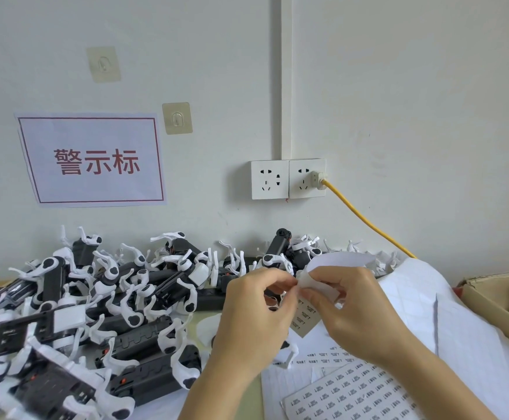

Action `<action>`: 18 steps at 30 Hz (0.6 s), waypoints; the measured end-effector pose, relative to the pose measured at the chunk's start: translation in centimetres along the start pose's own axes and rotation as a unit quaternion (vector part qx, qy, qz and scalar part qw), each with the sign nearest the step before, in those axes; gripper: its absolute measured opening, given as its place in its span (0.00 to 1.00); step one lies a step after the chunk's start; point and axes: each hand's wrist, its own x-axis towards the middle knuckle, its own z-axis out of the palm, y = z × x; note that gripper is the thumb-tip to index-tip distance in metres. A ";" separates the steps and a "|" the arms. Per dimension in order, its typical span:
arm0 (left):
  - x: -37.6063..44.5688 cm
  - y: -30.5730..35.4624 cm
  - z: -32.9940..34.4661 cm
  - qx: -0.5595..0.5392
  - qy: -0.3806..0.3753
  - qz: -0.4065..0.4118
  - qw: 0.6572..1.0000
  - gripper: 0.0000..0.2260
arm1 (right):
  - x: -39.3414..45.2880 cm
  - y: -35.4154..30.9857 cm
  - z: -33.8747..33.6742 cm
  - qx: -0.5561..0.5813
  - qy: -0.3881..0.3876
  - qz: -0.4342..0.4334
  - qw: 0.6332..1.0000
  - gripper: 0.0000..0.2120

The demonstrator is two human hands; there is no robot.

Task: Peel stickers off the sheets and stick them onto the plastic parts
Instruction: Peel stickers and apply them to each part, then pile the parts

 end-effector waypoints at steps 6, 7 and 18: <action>0.3 0.0 -0.1 -0.025 0.058 -0.033 0.997 0.09 | 0.0 0.1 -0.3 0.000 0.040 0.048 0.998 0.12; 0.4 0.0 -0.2 -0.037 0.081 -0.044 0.995 0.09 | 0.0 0.2 -0.5 -0.003 0.040 0.061 0.997 0.11; 0.6 -0.3 -0.6 -0.217 0.173 -0.205 0.939 0.06 | -0.1 3.3 -3.4 -0.094 0.087 0.289 0.949 0.10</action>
